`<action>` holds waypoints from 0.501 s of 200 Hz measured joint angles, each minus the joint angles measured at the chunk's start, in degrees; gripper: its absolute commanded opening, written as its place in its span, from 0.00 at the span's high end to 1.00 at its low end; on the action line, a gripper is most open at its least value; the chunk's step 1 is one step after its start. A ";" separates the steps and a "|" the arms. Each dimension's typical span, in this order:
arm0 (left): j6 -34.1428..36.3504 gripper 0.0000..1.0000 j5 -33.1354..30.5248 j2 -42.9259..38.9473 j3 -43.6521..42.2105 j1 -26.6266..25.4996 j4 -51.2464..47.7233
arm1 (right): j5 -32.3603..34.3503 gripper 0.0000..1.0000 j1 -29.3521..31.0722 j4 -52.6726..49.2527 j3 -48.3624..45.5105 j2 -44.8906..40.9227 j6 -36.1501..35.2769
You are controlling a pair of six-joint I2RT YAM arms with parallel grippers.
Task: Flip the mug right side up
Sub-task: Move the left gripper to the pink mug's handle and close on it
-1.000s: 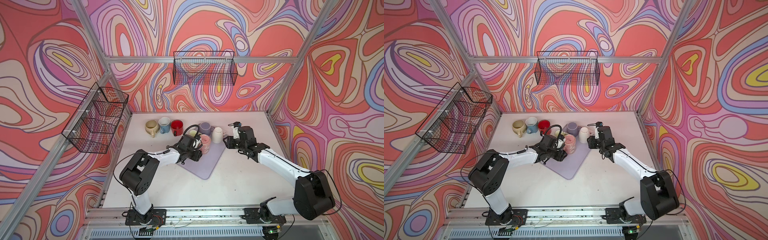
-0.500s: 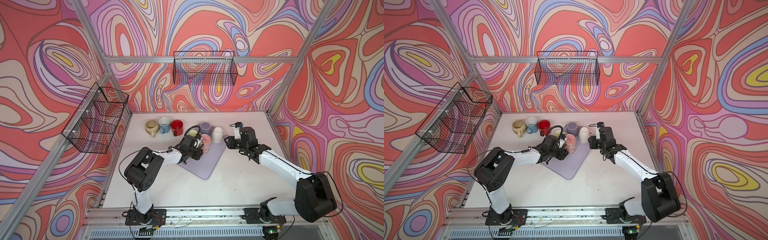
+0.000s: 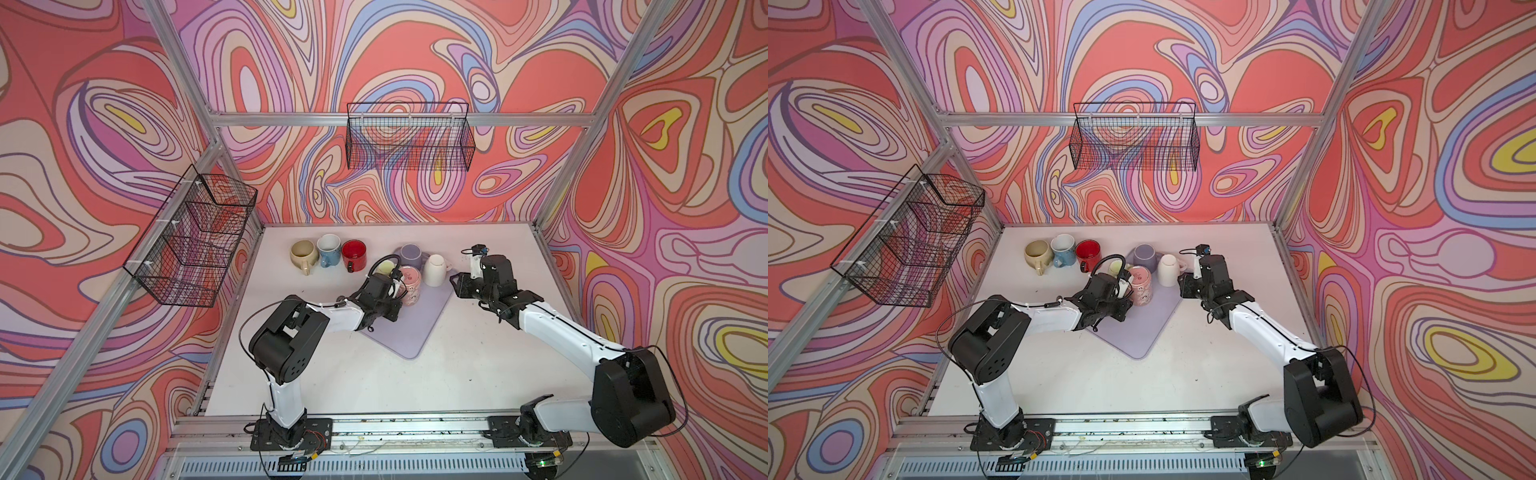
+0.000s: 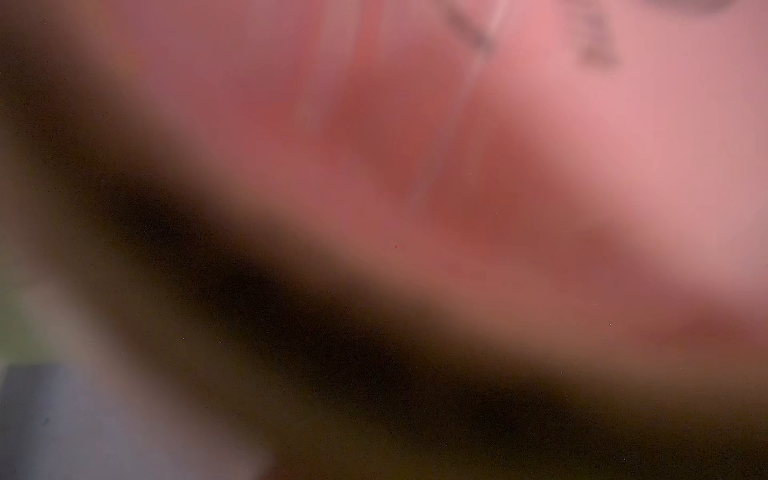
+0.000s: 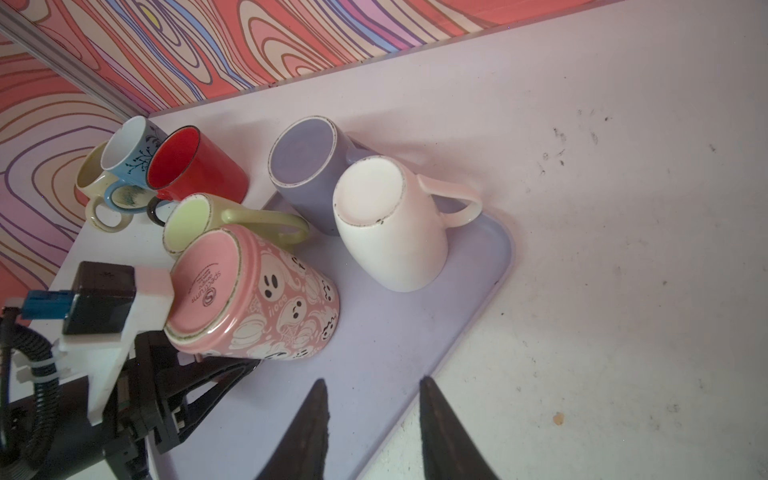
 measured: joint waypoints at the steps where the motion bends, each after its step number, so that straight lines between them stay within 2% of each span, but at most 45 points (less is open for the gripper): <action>1: -0.02 0.83 -0.02 0.00 -0.02 -0.02 0.04 | 0.00 0.63 0.00 0.02 0.00 0.00 0.00; 52: 1.07 0.95 -0.79 -1.75 -0.83 -0.31 -0.90 | 0.22 0.64 0.00 0.48 -0.76 -0.37 0.48; 100: 1.31 1.00 -0.85 -5.73 -0.85 -0.28 -2.54 | -0.46 0.65 -0.83 1.42 -1.97 -0.39 1.09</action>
